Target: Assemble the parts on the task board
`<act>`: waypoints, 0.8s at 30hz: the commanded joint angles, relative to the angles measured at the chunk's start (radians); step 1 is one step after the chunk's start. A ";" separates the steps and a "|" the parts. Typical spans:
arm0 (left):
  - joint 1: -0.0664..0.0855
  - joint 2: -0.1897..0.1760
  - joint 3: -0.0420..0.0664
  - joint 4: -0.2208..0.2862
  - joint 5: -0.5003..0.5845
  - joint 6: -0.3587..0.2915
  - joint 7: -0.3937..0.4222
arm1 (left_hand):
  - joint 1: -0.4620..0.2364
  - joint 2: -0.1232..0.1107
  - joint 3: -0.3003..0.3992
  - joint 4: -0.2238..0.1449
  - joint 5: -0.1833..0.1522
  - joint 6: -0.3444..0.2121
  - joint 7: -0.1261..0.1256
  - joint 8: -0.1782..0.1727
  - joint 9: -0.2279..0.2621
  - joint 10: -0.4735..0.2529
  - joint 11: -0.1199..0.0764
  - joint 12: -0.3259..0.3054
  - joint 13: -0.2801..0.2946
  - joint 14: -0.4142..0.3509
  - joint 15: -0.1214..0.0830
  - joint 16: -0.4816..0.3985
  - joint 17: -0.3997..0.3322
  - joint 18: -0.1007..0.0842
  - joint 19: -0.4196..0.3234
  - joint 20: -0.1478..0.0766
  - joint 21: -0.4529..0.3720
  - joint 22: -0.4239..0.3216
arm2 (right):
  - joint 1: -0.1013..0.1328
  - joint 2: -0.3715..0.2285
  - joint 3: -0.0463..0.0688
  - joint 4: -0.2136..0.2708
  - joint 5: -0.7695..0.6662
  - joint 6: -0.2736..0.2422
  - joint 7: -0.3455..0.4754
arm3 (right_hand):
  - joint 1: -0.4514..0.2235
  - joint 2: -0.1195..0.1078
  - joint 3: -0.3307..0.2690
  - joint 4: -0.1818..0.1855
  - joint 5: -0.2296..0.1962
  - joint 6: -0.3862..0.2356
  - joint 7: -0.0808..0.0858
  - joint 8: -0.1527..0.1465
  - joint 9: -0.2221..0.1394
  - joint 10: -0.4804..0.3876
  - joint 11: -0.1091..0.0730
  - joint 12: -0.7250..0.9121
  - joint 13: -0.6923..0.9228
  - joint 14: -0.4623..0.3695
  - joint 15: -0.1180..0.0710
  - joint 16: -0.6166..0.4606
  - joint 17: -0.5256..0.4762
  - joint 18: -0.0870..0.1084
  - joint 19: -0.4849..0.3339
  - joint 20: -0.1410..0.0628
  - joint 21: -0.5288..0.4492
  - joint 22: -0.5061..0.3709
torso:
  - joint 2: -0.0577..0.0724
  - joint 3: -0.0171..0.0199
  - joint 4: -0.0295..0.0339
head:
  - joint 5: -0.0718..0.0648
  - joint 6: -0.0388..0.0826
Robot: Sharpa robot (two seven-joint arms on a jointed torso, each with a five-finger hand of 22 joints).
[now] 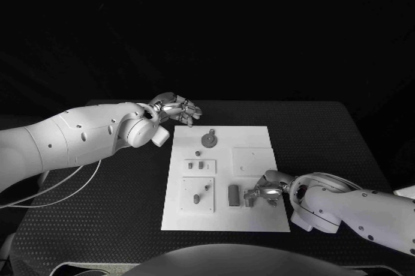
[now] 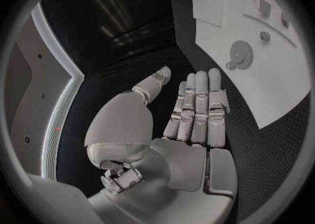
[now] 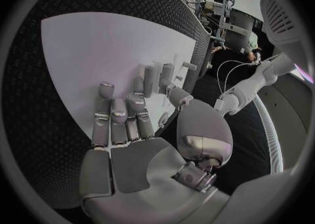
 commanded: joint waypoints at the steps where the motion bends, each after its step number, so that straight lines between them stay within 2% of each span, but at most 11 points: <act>1: 0.001 0.000 0.001 0.002 -0.002 0.012 0.006 | -0.009 0.000 -0.003 0.005 -0.005 -0.007 -0.002 0.006 -0.001 -0.006 0.003 0.002 0.002 -0.006 0.004 -0.006 0.001 0.018 0.003 0.002 -0.004 0.001 | 0.000 -0.003 0.003 0.006 -0.013 0.001 0.008 | -0.003 -0.005 0.001 0.008 -0.004 0.006 0.003 0.006 0.001 0.002 -0.007 -0.002 -0.001 0.003 -0.006 -0.004 0.001 0.006 0.006 0.002 -0.001 0.002 | 0.000 -0.0002 -0.0001 | 0.000 0.000; 9: 0.001 0.001 0.001 0.002 -0.002 0.013 0.007 | -0.009 0.000 -0.003 0.005 -0.005 -0.007 -0.002 0.006 -0.001 -0.006 0.003 0.002 0.002 -0.006 0.004 -0.007 0.001 0.018 0.003 0.002 -0.004 0.002 | 0.003 -0.007 0.011 0.020 -0.013 0.007 0.007 | -0.002 -0.001 0.001 0.008 -0.004 0.012 0.001 0.009 0.002 0.005 -0.008 0.000 -0.001 0.011 -0.007 -0.003 0.008 0.006 0.009 0.001 0.001 0.003 | 0.000 -0.0014 0.0004 | -0.001 -0.001; 24: 0.001 -0.001 0.001 0.003 -0.002 0.011 0.006 | -0.009 0.000 -0.003 0.005 -0.005 -0.007 -0.002 0.006 -0.001 -0.006 0.003 0.002 0.002 -0.006 0.004 -0.007 0.001 0.018 0.003 0.002 -0.005 0.002 | 0.004 -0.010 0.015 0.005 -0.028 0.008 0.005 | 0.001 0.005 0.001 0.003 -0.004 0.015 -0.001 0.011 0.003 0.007 -0.010 0.002 0.000 0.013 -0.009 -0.002 0.010 0.006 0.010 -0.001 0.002 0.004 | 0.000 -0.0004 0.0003 | 0.000 -0.001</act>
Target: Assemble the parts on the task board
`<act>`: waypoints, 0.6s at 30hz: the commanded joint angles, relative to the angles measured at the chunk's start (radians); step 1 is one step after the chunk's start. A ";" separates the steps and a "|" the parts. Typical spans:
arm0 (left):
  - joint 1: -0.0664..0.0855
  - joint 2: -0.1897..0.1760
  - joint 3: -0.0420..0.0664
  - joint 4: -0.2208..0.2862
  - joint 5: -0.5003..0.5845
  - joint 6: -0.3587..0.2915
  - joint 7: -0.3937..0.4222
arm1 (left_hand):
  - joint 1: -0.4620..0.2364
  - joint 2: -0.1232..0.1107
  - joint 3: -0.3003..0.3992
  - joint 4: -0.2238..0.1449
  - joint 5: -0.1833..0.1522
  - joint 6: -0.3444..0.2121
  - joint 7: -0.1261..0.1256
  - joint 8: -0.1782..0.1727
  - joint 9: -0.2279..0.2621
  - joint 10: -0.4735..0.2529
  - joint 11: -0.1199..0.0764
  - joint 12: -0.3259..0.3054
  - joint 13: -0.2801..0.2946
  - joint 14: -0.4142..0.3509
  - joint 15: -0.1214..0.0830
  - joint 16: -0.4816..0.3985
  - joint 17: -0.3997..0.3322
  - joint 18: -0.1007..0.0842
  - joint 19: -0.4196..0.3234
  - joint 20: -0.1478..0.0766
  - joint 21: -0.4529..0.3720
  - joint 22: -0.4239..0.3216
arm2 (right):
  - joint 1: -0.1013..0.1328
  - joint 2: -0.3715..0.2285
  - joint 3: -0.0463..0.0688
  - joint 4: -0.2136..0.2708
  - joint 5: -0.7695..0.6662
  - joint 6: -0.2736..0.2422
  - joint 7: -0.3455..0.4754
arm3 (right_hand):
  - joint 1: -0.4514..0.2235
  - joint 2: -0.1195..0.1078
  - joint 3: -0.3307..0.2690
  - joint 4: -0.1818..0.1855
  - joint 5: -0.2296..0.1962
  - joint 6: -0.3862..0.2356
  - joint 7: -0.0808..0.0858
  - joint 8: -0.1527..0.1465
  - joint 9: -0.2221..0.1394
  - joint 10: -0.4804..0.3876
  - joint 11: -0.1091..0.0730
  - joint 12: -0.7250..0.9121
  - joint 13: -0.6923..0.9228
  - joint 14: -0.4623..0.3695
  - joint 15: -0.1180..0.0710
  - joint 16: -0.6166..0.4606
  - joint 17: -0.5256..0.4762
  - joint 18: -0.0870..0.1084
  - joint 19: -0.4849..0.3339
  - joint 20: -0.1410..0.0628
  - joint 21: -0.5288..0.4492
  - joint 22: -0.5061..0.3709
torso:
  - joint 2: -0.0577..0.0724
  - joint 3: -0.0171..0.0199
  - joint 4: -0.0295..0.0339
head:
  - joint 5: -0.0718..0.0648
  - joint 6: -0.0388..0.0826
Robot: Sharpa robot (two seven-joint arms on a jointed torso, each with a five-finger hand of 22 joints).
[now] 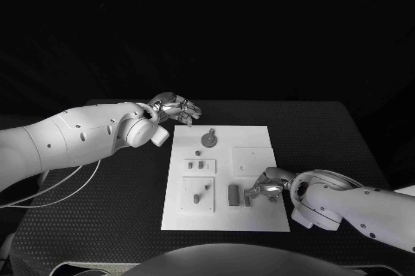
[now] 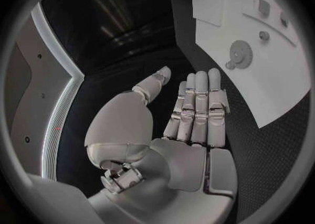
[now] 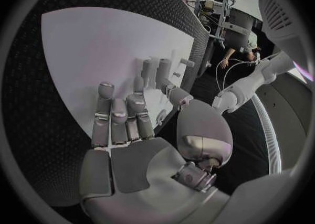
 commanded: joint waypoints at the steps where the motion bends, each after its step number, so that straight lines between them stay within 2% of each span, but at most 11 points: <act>1: 0.001 0.001 0.001 0.002 -0.002 0.011 0.007 | -0.009 0.000 -0.003 0.005 -0.005 -0.007 -0.002 0.006 -0.002 -0.006 0.003 0.002 0.001 -0.006 0.004 -0.007 0.002 0.011 0.003 0.002 -0.005 0.001 | 0.000 -0.002 0.001 -0.002 -0.031 0.012 0.006 | 0.007 0.007 -0.003 -0.007 -0.004 0.009 0.000 0.008 0.002 0.004 -0.007 0.003 0.000 0.006 -0.005 -0.001 0.002 0.006 0.007 0.001 0.003 0.003 | 0.000 0.0005 -0.0009 | 0.001 0.000; 7: 0.001 0.000 0.001 0.002 -0.002 0.012 0.006 | -0.009 0.000 -0.003 0.005 -0.005 -0.007 -0.002 0.006 -0.002 -0.006 0.003 0.002 0.001 -0.006 0.004 -0.007 0.002 0.011 0.003 0.002 -0.005 0.001 | 0.000 -0.002 0.001 0.001 -0.072 0.070 0.016 | 0.082 0.005 0.000 -0.094 -0.004 0.016 -0.004 0.015 0.005 0.008 -0.010 0.005 0.001 0.012 -0.008 -0.002 0.007 0.006 0.009 -0.002 0.006 0.007 | 0.000 0.0010 -0.0014 | 0.001 0.000; 11: 0.001 0.001 0.001 0.002 -0.002 0.013 0.006 | -0.009 0.000 -0.003 0.005 -0.005 -0.007 -0.002 0.006 -0.002 -0.006 0.003 0.002 0.001 -0.006 0.004 -0.007 0.002 0.011 0.003 0.002 -0.005 0.002 | 0.000 0.002 0.001 -0.003 -0.075 0.103 0.018 | 0.113 -0.007 0.002 -0.118 -0.004 0.020 -0.005 0.017 0.005 0.010 -0.011 0.005 0.001 0.014 -0.008 -0.002 0.009 0.006 0.012 0.000 0.005 0.006 | 0.000 0.0012 -0.0018 | 0.001 -0.001; 18: 0.001 0.003 0.001 0.001 -0.002 0.015 0.005 | -0.009 0.000 -0.003 0.005 -0.005 -0.007 -0.002 0.006 -0.002 -0.006 0.003 0.002 0.001 -0.006 0.004 -0.007 0.002 0.011 0.003 0.002 -0.006 0.002 | -0.001 0.014 -0.001 -0.013 -0.077 0.126 0.012 | 0.130 -0.020 0.005 -0.124 -0.004 0.022 -0.005 0.019 0.005 0.011 -0.011 0.005 0.001 0.013 -0.008 -0.004 0.007 0.006 0.012 0.002 0.003 0.006 | 0.000 0.0013 -0.0015 | -0.002 -0.002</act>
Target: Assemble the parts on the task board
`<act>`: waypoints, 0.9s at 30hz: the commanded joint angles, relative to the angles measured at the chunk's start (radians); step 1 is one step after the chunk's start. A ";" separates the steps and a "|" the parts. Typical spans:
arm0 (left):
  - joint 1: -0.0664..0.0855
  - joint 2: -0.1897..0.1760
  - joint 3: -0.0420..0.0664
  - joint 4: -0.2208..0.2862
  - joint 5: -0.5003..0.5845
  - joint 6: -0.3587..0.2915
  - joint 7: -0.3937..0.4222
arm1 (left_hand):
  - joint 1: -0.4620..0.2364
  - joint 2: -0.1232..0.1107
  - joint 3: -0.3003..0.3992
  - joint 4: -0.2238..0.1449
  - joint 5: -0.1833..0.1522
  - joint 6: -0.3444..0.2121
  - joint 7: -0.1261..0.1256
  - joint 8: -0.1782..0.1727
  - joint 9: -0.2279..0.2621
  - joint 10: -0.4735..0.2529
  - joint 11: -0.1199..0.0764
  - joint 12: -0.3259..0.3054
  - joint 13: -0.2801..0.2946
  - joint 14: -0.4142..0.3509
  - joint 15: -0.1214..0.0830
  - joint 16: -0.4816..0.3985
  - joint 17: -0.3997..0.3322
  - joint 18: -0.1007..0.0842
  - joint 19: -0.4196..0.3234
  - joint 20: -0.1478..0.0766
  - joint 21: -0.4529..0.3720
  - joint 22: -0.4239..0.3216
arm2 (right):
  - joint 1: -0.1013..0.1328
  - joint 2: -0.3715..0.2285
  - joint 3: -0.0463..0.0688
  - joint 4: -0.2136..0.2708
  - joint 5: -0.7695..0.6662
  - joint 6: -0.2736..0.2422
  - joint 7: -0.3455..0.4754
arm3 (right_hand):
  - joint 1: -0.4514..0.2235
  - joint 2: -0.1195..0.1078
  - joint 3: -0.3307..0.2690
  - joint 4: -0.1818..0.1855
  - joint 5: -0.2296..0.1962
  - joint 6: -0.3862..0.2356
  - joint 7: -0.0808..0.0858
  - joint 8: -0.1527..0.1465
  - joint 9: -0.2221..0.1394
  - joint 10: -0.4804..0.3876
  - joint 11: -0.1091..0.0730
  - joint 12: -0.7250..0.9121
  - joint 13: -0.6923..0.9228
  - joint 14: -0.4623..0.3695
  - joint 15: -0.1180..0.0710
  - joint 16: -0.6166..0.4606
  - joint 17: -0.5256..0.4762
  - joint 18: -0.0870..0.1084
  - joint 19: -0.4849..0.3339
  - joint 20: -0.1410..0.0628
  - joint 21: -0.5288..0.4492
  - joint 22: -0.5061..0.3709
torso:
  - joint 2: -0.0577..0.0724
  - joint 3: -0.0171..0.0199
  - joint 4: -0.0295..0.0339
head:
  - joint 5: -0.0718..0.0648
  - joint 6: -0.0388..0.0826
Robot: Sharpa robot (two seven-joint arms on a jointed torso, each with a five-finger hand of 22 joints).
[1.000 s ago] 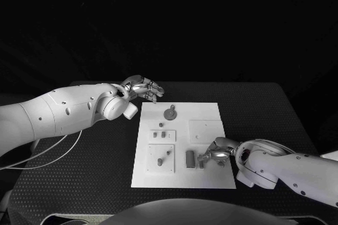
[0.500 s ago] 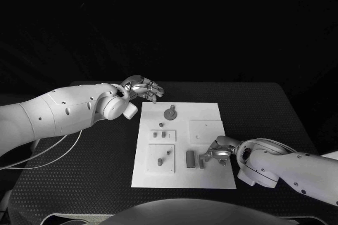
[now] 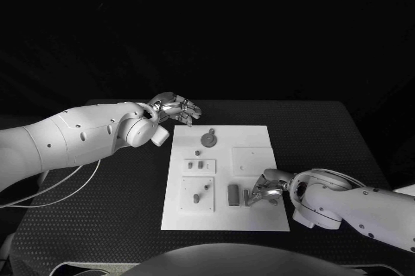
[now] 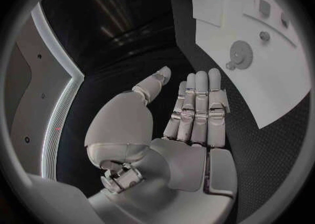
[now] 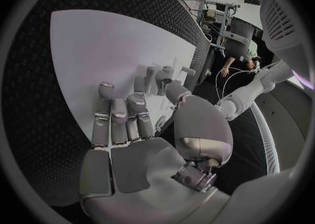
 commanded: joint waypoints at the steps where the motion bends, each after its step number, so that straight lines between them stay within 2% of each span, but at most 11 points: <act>1: 0.001 0.003 0.001 0.002 -0.002 0.014 0.006 | -0.009 0.001 -0.003 0.005 -0.005 -0.007 -0.002 0.006 -0.001 -0.006 0.003 0.002 0.002 -0.006 0.004 -0.007 0.001 0.018 0.003 0.002 -0.006 0.001 | -0.001 0.007 -0.001 -0.004 -0.021 0.051 0.008 | 0.008 -0.001 -0.001 -0.005 -0.004 0.007 0.002 0.004 0.001 0.002 -0.002 0.005 0.001 0.001 -0.003 -0.004 0.000 0.006 0.005 0.002 0.003 0.006 | 0.000 0.0005 0.0000 | -0.002 0.000; 6: 0.001 0.003 0.001 0.001 -0.002 0.014 0.006 | -0.009 0.001 -0.003 0.005 -0.005 -0.008 -0.002 0.007 -0.001 -0.007 0.003 0.001 0.002 -0.006 0.004 -0.007 0.001 0.018 0.003 0.003 -0.006 0.001 | -0.004 0.013 -0.002 -0.010 -0.021 0.044 0.002 | 0.006 0.000 -0.001 0.001 -0.004 0.009 0.002 0.005 0.002 0.003 -0.002 0.005 0.001 0.002 -0.003 -0.004 0.001 0.006 0.006 0.003 0.003 0.006 | 0.000 0.0009 0.0008 | -0.003 0.000; 12: 0.001 0.003 0.001 0.001 -0.002 0.016 0.006 | -0.009 0.001 -0.003 0.006 -0.005 -0.008 -0.002 0.007 -0.001 -0.007 0.003 0.001 0.002 -0.006 0.004 -0.007 0.001 0.017 0.003 0.003 -0.006 0.001 | -0.006 0.020 -0.002 -0.025 -0.042 0.036 -0.009 | 0.005 0.015 -0.003 0.011 -0.004 0.014 0.001 0.008 0.002 0.010 -0.004 0.008 0.006 0.014 -0.003 -0.003 0.013 0.006 0.009 0.004 0.004 0.006 | 0.000 0.0002 0.0009 | -0.003 -0.001; 14: 0.001 0.003 0.001 0.001 -0.002 0.016 0.006 | -0.009 0.001 -0.003 0.006 -0.005 -0.008 -0.002 0.007 -0.001 -0.007 0.003 0.001 0.002 -0.006 0.004 -0.007 0.001 0.018 0.003 0.003 -0.006 0.001 | -0.007 0.023 -0.002 -0.031 -0.053 0.040 -0.011 | 0.006 0.018 -0.003 0.011 -0.004 0.016 0.000 0.009 0.002 0.016 -0.004 0.011 0.012 0.018 -0.004 -0.003 0.016 0.006 0.010 0.004 0.004 0.006 | 0.000 0.0003 0.0014 | -0.003 -0.001; 17: 0.001 0.004 0.001 0.000 -0.002 0.016 0.005 | -0.009 0.001 -0.002 0.006 -0.005 -0.008 -0.002 0.007 -0.001 -0.007 0.003 0.001 0.002 -0.006 0.004 -0.007 0.001 0.018 0.003 0.003 -0.006 0.001 | -0.008 0.030 -0.006 -0.040 -0.076 0.049 -0.016 | 0.016 0.034 -0.007 -0.001 -0.004 0.020 -0.003 0.011 0.003 0.027 -0.007 0.016 0.022 0.024 -0.005 -0.002 0.020 0.006 0.011 0.002 0.005 0.007 | 0.000 0.0002 0.0017 | -0.003 -0.003; 21: 0.001 0.003 0.001 0.001 -0.002 0.016 0.005 | -0.009 0.001 -0.002 0.006 -0.005 -0.008 -0.002 0.007 -0.001 -0.007 0.003 0.001 0.002 -0.006 0.004 -0.007 0.001 0.018 0.003 0.003 -0.006 0.002 | -0.010 0.034 -0.007 -0.050 -0.126 0.038 -0.026 | 0.016 0.034 -0.007 -0.001 -0.004 0.020 -0.003 0.011 0.003 0.027 -0.007 0.016 0.022 0.024 -0.005 -0.002 0.020 0.006 0.011 0.002 0.005 0.007 | 0.000 -0.0008 0.0015 | -0.004 -0.004; 23: 0.001 0.003 0.001 0.001 -0.002 0.016 0.005 | -0.009 0.001 -0.002 0.006 -0.005 -0.008 -0.002 0.007 -0.001 -0.007 0.003 0.001 0.002 -0.006 0.004 -0.007 0.001 0.018 0.003 0.003 -0.006 0.002 | -0.010 0.033 -0.007 -0.051 -0.139 0.035 -0.028 | 0.021 0.041 -0.006 -0.005 -0.004 0.021 -0.003 0.012 0.003 0.032 -0.007 0.018 0.027 0.027 -0.005 -0.002 0.023 0.006 0.011 0.001 0.006 0.008 | 0.000 -0.0007 0.0017 | -0.004 -0.003; 25: 0.001 0.003 0.001 0.001 -0.003 0.016 0.005 | -0.009 0.001 -0.003 0.006 -0.005 -0.008 -0.002 0.007 -0.001 -0.006 0.003 0.001 0.002 -0.006 0.004 -0.007 0.001 0.017 0.003 0.003 -0.006 0.002 | -0.010 0.033 -0.007 -0.052 -0.135 0.034 -0.027 | 0.046 0.070 -0.003 -0.026 -0.004 0.028 -0.006 0.016 0.005 0.049 -0.010 0.026 0.043 0.037 -0.007 -0.001 0.032 0.006 0.014 -0.001 0.008 0.009 | 0.000 -0.0003 0.0018 | -0.003 -0.004; 27: 0.001 0.003 0.001 0.001 -0.003 0.016 0.005 | -0.009 0.001 -0.003 0.006 -0.005 -0.008 -0.002 0.007 -0.001 -0.006 0.003 0.001 0.002 -0.006 0.004 -0.007 0.001 0.017 0.003 0.003 -0.006 0.002 | -0.010 0.035 -0.007 -0.052 -0.135 0.035 -0.028 | 0.045 0.073 -0.007 -0.028 -0.004 0.028 -0.007 0.016 0.004 0.051 -0.011 0.027 0.044 0.040 -0.008 -0.001 0.034 0.006 0.015 0.000 0.009 0.009 | 0.000 -0.0005 0.0018 | -0.004 -0.003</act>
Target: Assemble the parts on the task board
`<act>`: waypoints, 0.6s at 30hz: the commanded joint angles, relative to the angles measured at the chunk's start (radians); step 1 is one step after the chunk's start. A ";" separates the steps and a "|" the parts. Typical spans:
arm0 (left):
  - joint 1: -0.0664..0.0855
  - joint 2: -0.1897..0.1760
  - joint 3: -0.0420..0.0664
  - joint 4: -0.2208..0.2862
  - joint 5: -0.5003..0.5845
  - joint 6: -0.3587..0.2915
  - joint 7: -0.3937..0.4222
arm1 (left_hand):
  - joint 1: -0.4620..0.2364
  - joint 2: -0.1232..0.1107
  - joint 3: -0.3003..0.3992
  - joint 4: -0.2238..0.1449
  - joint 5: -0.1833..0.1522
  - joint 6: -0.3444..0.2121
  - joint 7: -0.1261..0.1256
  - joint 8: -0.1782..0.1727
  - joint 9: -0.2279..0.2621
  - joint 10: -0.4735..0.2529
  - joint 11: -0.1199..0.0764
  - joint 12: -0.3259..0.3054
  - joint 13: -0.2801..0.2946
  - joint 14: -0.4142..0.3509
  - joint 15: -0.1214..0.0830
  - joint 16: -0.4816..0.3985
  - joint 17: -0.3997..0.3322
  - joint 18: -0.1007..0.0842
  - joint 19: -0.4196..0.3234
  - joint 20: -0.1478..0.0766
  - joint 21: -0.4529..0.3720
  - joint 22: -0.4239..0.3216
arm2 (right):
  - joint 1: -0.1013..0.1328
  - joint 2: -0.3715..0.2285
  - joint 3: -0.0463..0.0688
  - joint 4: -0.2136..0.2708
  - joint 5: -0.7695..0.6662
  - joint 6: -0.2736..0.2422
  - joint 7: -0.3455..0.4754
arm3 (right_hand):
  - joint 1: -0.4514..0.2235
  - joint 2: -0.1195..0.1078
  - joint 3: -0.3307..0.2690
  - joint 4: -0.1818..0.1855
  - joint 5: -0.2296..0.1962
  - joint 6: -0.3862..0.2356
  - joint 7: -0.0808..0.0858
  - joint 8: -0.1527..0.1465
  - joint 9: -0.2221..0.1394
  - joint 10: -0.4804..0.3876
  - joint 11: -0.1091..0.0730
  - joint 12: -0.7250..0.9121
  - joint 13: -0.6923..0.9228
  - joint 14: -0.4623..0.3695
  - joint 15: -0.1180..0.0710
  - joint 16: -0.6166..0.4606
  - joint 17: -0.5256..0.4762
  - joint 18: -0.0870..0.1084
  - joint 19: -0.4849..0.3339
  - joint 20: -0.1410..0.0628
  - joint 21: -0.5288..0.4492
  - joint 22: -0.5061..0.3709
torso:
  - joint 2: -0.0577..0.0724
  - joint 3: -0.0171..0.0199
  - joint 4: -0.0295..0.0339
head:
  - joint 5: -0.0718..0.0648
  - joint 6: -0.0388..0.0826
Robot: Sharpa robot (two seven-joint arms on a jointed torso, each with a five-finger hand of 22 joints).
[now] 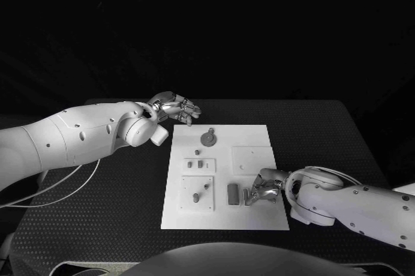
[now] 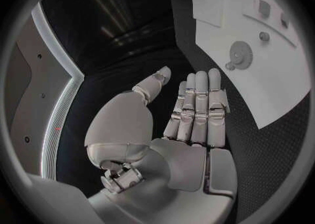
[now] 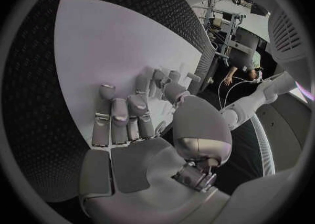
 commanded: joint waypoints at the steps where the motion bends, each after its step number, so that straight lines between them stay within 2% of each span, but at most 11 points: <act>1: 0.001 0.001 0.001 0.002 -0.002 0.013 0.006 | -0.009 0.001 -0.003 0.006 -0.005 -0.008 -0.002 0.007 -0.002 -0.006 0.003 0.002 0.001 -0.006 0.004 -0.003 0.002 0.012 0.003 0.003 -0.007 0.001 | -0.004 0.000 -0.004 -0.009 -0.055 0.012 -0.023 | 0.001 0.010 -0.003 -0.005 -0.004 0.007 0.003 -0.003 -0.002 0.006 0.000 0.004 0.003 0.007 -0.001 -0.001 0.003 0.005 0.006 0.002 0.004 0.010 | 0.000 -0.0003 -0.0004 | 0.000 0.002; 6: 0.001 0.002 0.001 0.002 -0.002 0.014 0.006 | -0.009 0.001 -0.003 0.006 -0.005 -0.007 -0.002 0.007 -0.002 -0.006 0.003 0.002 0.001 -0.006 0.004 -0.003 0.002 0.012 0.003 0.003 -0.007 0.001 | -0.004 -0.006 -0.004 -0.009 -0.042 0.010 -0.018 | -0.005 0.007 -0.010 -0.003 -0.004 0.008 0.003 -0.003 -0.003 0.007 0.000 0.003 0.002 0.007 -0.001 -0.001 0.001 0.005 0.007 0.002 0.004 0.010 | 0.000 -0.0005 -0.0009 | 0.000 0.002; 9: 0.001 0.000 0.001 0.002 -0.002 0.011 0.006 | -0.009 0.001 -0.003 0.006 -0.005 -0.008 -0.002 0.007 -0.002 -0.006 0.003 0.002 0.001 -0.006 0.004 -0.004 0.002 0.012 0.003 0.003 -0.007 0.001 | -0.004 -0.023 -0.004 -0.005 0.016 -0.004 0.005 | -0.009 0.004 -0.013 -0.001 -0.004 0.007 0.003 -0.004 -0.004 0.005 0.000 0.001 -0.001 0.002 -0.001 -0.002 -0.005 0.005 0.007 0.003 0.003 0.009 | -0.001 -0.0001 -0.0011 | 0.002 0.005; 12: 0.001 -0.001 0.001 0.001 -0.003 0.011 0.005 | -0.009 0.001 -0.003 0.006 -0.005 -0.008 -0.002 0.007 -0.002 -0.006 0.003 0.002 0.001 -0.006 0.004 -0.004 0.002 0.012 0.003 0.003 -0.007 0.001 | 0.020 -0.034 -0.003 -0.007 0.085 -0.006 0.050 | -0.019 0.002 -0.017 0.005 -0.004 0.002 0.005 -0.007 -0.006 -0.010 0.002 -0.008 -0.018 -0.009 -0.001 -0.005 -0.017 0.005 0.004 0.004 -0.001 0.008 | -0.001 0.0004 -0.0005 | 0.003 0.008; 14: 0.001 0.000 0.001 -0.001 -0.003 0.010 0.006 | -0.009 0.001 -0.003 0.006 -0.005 -0.008 -0.002 0.007 -0.002 -0.006 0.003 0.002 0.001 -0.006 0.004 -0.004 0.002 0.012 0.003 0.003 -0.007 0.001 | 0.035 -0.041 -0.003 -0.004 0.128 -0.016 0.097 | -0.030 -0.011 -0.020 0.013 -0.004 0.000 0.006 -0.008 -0.007 -0.015 0.003 -0.011 -0.023 -0.014 -0.001 -0.006 -0.022 0.005 0.003 0.006 -0.003 0.007 | -0.001 0.0002 -0.0006 | -0.001 0.012; 16: 0.001 0.001 0.001 -0.004 -0.002 0.011 0.008 | -0.009 0.001 -0.003 0.006 -0.005 -0.008 -0.002 0.007 -0.002 -0.006 0.003 0.002 0.001 -0.006 0.004 -0.004 0.002 0.012 0.003 0.003 -0.007 0.001 | 0.051 -0.047 -0.003 -0.003 0.177 -0.045 0.171 | -0.037 -0.030 -0.014 0.033 -0.004 -0.009 0.010 -0.012 -0.007 -0.017 0.005 -0.014 -0.025 -0.011 0.000 -0.008 -0.019 0.005 0.006 0.005 -0.005 0.005 | -0.002 0.0004 -0.0013 | -0.007 0.018; 18: 0.001 0.002 0.001 -0.006 -0.002 0.011 0.012 | -0.009 0.001 -0.003 0.006 -0.005 -0.008 -0.002 0.007 -0.002 -0.006 0.003 0.002 0.001 -0.006 0.004 -0.004 0.002 0.012 0.003 0.003 -0.007 0.002 | 0.070 -0.045 -0.002 -0.012 0.240 -0.075 0.268 | -0.038 -0.046 -0.008 0.051 -0.004 -0.021 0.013 -0.016 -0.006 -0.005 0.009 -0.008 -0.013 0.003 0.001 -0.007 -0.005 0.005 0.012 0.003 -0.005 0.004 | -0.002 0.0005 -0.0020 | -0.016 0.030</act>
